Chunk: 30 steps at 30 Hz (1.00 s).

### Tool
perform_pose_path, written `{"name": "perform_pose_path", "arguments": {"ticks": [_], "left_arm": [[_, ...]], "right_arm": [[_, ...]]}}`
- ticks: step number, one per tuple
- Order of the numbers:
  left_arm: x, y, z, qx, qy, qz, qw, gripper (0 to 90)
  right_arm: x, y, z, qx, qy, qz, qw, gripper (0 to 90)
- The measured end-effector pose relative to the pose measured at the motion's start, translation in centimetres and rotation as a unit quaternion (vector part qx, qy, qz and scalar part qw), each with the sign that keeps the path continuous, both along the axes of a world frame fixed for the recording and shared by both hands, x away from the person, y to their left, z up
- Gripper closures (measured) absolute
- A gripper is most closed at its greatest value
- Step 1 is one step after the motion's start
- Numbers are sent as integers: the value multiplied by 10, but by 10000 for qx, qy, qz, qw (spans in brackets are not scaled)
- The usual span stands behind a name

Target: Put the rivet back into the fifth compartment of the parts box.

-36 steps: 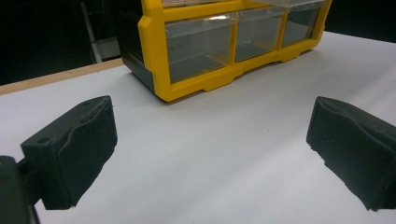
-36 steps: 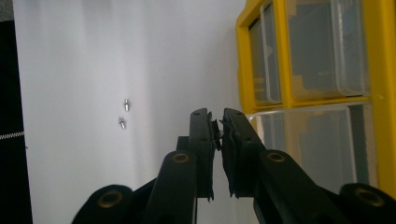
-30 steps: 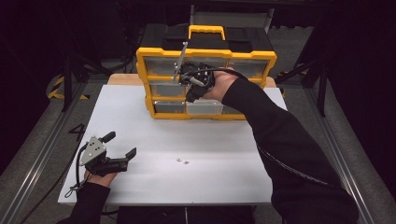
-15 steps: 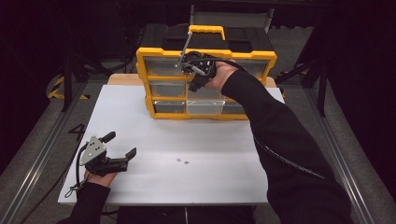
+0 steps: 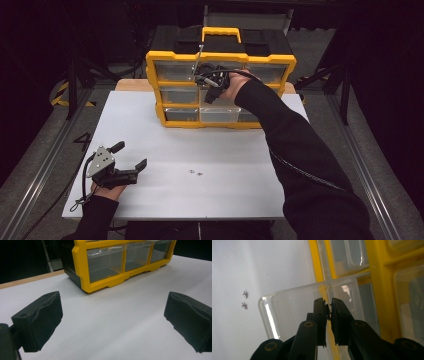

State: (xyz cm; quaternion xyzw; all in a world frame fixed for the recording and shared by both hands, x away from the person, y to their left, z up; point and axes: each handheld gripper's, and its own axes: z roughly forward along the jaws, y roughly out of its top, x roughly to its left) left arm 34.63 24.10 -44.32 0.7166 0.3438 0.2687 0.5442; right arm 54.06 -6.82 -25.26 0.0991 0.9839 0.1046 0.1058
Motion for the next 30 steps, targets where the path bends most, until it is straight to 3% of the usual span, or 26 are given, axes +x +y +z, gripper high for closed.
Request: {"name": "perform_pose_path", "arguments": {"ticks": [9,30], "left_arm": [[0,0,0,20,18,-15,10000,28],[0,0,0,14,19,-13,10000,28]], "right_arm": [[3,4,-18,-264,137,53,9995,818],[14,4,-32,-231,418,83,9988,813]]}}
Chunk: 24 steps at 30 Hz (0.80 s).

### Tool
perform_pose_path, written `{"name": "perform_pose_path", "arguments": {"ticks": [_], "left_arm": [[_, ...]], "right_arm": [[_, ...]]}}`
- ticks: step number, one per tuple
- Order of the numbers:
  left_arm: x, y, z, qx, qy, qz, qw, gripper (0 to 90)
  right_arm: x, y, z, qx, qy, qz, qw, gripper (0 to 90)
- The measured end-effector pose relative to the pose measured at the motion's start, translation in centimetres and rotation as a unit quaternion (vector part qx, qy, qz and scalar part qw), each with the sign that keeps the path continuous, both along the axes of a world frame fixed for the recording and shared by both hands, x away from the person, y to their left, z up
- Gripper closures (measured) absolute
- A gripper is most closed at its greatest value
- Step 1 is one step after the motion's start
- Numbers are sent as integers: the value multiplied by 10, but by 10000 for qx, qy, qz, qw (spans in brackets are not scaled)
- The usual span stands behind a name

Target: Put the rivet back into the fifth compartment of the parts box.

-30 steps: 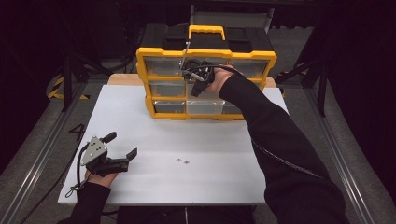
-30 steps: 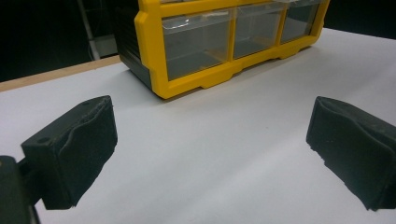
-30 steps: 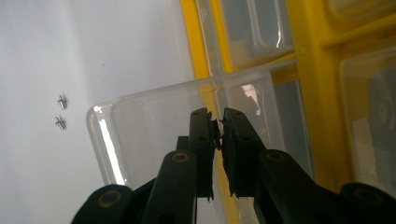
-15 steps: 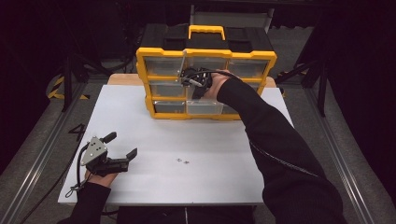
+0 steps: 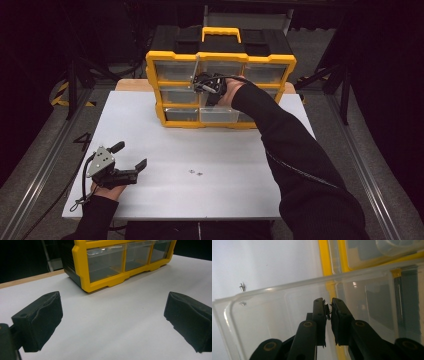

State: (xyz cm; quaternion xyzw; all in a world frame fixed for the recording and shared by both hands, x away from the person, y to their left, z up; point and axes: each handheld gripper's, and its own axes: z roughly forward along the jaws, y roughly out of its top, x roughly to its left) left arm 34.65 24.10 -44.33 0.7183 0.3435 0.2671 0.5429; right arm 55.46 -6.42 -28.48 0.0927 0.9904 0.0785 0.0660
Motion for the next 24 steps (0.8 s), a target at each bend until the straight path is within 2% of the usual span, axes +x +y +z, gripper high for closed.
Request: {"name": "perform_pose_path", "arguments": {"ticks": [11,15,18,20,24], "left_arm": [[0,0,0,-6,3,-1,10000,29],[0,0,0,2,5,4,10000,29],[0,0,0,-21,15,10,10000,29],[0,0,0,-22,23,12,10000,29],[0,0,-1,-8,32,1,10000,29]], "right_arm": [[0,1,-1,47,44,11,10000,804],[0,0,1,67,-5,-7,10000,785],[0,-2,6,123,-58,-19,9999,758],[-2,-4,12,265,-90,-63,9996,748],[-8,-9,28,385,-288,-57,9988,714]]}}
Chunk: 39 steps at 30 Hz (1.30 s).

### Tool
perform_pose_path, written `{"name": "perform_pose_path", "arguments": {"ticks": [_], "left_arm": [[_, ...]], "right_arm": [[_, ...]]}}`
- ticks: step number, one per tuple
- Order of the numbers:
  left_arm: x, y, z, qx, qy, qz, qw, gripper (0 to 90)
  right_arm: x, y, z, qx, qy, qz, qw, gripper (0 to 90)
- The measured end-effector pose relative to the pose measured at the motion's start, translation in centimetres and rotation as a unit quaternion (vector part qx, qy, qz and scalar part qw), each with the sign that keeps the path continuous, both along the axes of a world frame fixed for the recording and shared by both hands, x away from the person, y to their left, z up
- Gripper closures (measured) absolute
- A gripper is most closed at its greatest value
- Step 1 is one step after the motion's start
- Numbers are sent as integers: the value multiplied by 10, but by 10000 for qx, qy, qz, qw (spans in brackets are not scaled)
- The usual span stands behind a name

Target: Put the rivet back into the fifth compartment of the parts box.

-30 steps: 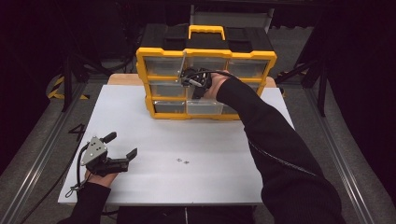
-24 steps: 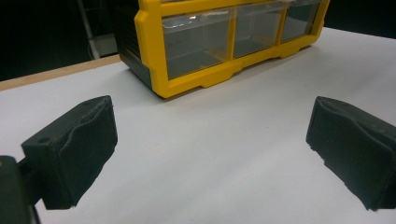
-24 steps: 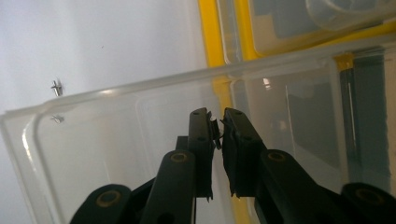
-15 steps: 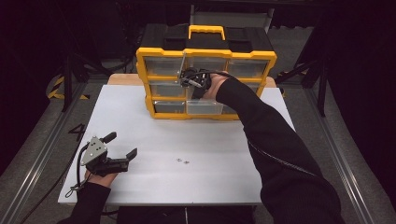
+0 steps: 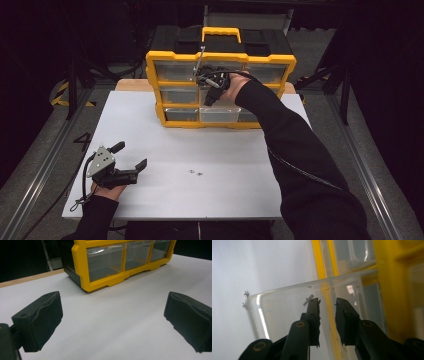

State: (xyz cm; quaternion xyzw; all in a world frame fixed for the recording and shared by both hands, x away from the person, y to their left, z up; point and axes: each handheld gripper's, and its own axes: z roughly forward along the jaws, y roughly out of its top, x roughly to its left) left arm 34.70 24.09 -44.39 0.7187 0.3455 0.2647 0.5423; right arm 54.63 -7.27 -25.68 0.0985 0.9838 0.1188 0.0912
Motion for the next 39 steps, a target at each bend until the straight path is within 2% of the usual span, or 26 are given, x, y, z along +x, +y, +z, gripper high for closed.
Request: {"name": "perform_pose_path", "arguments": {"ticks": [5,9,13,15,17,20,26,35,39], "left_arm": [[0,-1,0,23,-4,2,10000,28],[0,-1,0,39,6,3,10000,28],[0,-1,-1,24,0,1,10000,29],[0,-1,-1,35,4,-2,10000,28],[0,-1,-1,35,7,-3,10000,28],[0,-1,-1,30,6,-1,10000,29],[0,-1,0,32,-1,1,10000,28],[0,0,0,15,-14,-2,10000,28],[0,0,0,17,-18,-5,10000,29]], "right_arm": [[-16,-4,20,83,-341,35,9994,656],[-28,-6,30,167,-489,99,9986,610],[-48,-6,40,321,-629,215,9973,488],[-58,-5,41,402,-676,271,9965,394],[-66,-4,40,488,-655,341,9961,349],[-77,-2,37,551,-656,450,9953,289],[-91,4,25,601,-499,612,9951,215],[-101,12,-10,614,-289,691,9953,143],[-105,13,-26,661,-197,736,9949,139]]}}
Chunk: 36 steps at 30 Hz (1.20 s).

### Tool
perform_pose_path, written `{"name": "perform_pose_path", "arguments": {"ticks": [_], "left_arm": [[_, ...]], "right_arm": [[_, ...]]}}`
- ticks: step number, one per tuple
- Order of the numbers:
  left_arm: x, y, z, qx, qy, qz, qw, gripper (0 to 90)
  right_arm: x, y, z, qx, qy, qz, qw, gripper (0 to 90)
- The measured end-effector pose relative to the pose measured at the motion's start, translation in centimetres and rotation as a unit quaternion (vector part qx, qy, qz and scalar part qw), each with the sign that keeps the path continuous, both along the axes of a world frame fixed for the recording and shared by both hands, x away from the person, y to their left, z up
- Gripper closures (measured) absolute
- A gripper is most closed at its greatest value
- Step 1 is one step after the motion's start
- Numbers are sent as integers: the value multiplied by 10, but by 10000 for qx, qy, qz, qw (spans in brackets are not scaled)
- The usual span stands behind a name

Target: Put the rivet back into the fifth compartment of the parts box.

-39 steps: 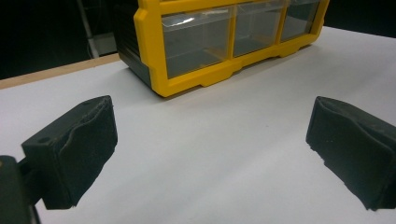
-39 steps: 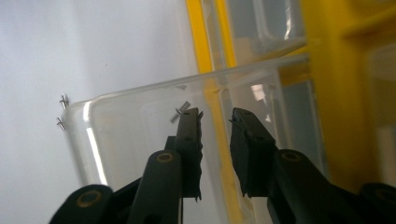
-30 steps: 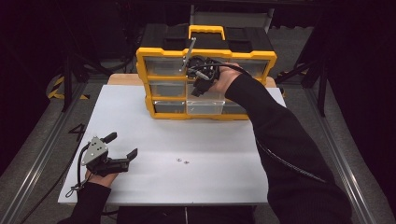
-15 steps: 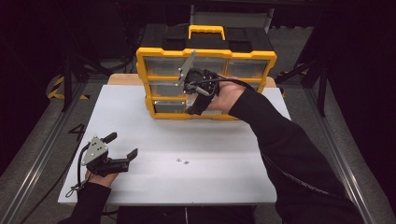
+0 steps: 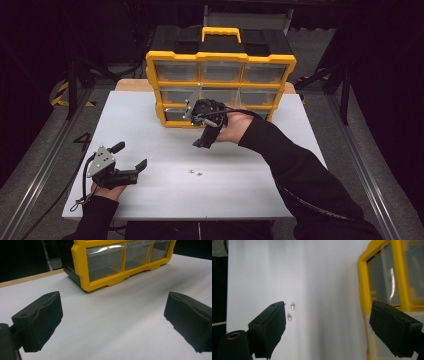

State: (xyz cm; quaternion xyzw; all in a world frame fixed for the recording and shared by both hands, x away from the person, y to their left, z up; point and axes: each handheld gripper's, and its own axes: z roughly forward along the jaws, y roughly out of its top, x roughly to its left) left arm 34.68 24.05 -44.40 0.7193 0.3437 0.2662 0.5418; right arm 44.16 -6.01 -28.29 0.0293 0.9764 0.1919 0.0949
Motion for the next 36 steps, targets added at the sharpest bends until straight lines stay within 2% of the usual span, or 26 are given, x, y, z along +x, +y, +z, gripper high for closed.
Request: {"name": "perform_pose_path", "arguments": {"ticks": [3,7,9,11,16,24,36], "left_arm": [[0,0,0,16,6,0,10000,28],[0,0,0,10,-1,9,10000,28],[0,0,0,28,3,9,10000,28],[0,0,0,28,2,9,10000,28],[0,0,0,11,-2,12,10000,29],[0,0,0,10,0,14,10000,28],[0,0,0,22,-3,6,10000,28]], "right_arm": [[-4,1,-9,-115,-6,26,9999,140],[-10,3,-22,-156,76,106,9998,142],[-12,5,-33,-252,126,140,9995,142],[-13,6,-36,-275,140,132,9994,142],[-16,10,-60,-392,280,151,9987,143],[-19,15,-80,-525,337,178,9979,144],[-25,20,-118,-858,655,163,9940,162]]}}
